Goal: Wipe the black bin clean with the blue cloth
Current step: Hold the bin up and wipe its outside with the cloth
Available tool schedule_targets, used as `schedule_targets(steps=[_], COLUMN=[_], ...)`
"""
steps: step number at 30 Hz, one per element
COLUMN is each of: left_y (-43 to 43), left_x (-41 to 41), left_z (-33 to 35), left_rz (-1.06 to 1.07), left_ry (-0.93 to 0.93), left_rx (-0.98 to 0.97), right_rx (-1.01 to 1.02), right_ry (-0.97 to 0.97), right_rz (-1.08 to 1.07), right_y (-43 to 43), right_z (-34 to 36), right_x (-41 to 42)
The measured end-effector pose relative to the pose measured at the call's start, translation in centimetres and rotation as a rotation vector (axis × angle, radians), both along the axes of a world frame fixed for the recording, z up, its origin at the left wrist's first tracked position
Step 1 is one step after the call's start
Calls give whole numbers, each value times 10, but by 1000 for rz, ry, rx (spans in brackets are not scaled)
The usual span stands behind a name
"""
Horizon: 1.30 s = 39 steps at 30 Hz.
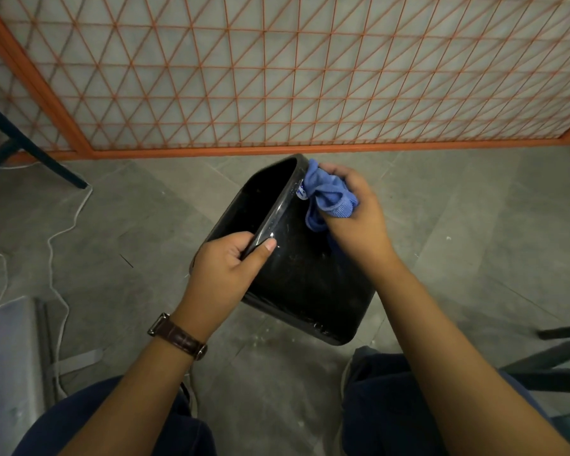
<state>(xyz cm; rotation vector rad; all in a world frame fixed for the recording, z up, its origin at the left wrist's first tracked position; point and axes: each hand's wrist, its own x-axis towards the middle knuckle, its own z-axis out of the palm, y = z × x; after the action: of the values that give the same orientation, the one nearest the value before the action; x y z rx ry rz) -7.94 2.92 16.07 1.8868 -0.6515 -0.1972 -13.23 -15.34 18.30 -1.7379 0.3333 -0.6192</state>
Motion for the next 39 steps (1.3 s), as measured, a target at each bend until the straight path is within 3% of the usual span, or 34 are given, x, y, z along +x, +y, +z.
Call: schedule_targets(steps=[3,9,19,25,30,35,39], left_y=[-1,-4,0,9,24,29,29], left_x=[-1,5,14,30,45,49,49], left_z=[-1,-1,2,9,14,18,19], left_rz=[38,196,323,337,398,399,425], left_ry=[0,74,226,245,264,274,279], left_rx=[-34,-105,-171,-159,-209,-263,-273], right_rx=[-60,-476,-576,-514,-517,-277,24], right_ry=[-21,-82,-58,137,249,610,391], right_rz=[47,208,407,505,448,203,-165], right_y=[6,27,16,-6,-19,-36,-50], right_z=[-4,-11,-4,-2,6,10,12], right_x=[-2,-5,-13,-23,-24,-30,-28])
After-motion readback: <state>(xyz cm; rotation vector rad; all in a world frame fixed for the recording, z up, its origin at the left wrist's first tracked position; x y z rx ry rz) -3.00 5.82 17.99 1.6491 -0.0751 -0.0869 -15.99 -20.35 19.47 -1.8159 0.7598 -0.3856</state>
